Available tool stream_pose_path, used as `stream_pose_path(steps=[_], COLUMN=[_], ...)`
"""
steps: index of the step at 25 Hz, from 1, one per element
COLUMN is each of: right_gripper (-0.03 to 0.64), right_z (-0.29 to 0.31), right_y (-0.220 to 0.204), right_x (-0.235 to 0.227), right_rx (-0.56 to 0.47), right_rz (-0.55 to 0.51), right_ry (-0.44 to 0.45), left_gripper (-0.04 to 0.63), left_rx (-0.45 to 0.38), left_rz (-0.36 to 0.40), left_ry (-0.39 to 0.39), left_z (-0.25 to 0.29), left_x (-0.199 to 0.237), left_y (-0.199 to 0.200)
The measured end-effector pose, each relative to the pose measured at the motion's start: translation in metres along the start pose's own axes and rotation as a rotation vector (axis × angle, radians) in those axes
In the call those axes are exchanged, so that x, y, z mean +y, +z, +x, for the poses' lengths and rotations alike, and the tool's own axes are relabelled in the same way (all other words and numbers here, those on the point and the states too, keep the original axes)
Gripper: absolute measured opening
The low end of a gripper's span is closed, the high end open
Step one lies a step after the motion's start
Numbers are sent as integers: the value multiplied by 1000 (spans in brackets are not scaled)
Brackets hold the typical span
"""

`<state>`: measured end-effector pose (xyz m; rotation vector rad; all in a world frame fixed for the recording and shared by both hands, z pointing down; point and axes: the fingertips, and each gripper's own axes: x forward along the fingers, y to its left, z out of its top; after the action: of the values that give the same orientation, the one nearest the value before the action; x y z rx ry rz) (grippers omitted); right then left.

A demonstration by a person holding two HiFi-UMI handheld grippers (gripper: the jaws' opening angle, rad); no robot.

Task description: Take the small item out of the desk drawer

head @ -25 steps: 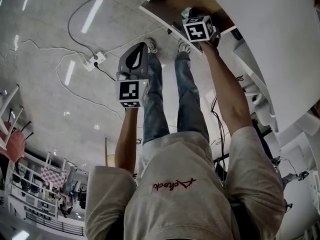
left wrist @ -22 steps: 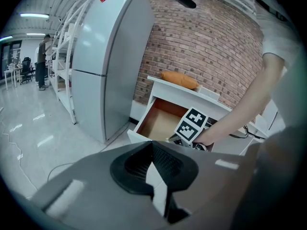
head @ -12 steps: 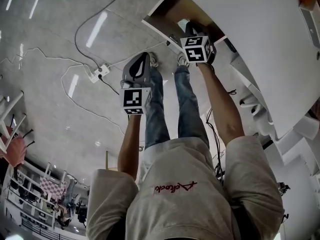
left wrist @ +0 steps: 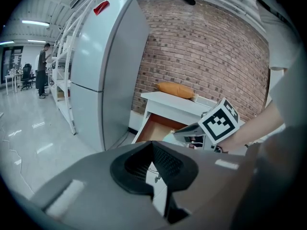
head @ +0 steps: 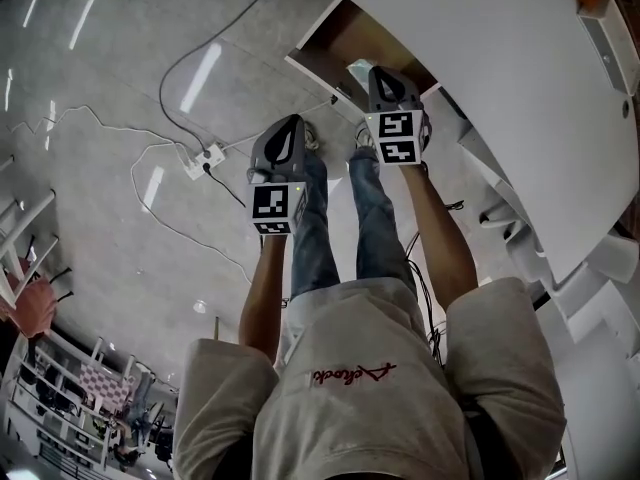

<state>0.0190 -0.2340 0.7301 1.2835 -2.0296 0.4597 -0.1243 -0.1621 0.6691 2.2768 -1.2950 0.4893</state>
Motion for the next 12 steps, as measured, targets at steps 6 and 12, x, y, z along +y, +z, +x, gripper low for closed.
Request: stream_pose_path(steps=[6,12], right_gripper=[12,12], right_z=[-51,-100], right_y=[39,80], right_x=[0,-2], right_rx=[-124,-228], right_rz=[42,82], right_ry=[6,5], left_gripper=[9,9], left_rx=[-44,-100], left_rz=[-5,-6], left_ry=[17,15], left_z=[-9,-24], left_x=[-7,-20], left_y=[31,71])
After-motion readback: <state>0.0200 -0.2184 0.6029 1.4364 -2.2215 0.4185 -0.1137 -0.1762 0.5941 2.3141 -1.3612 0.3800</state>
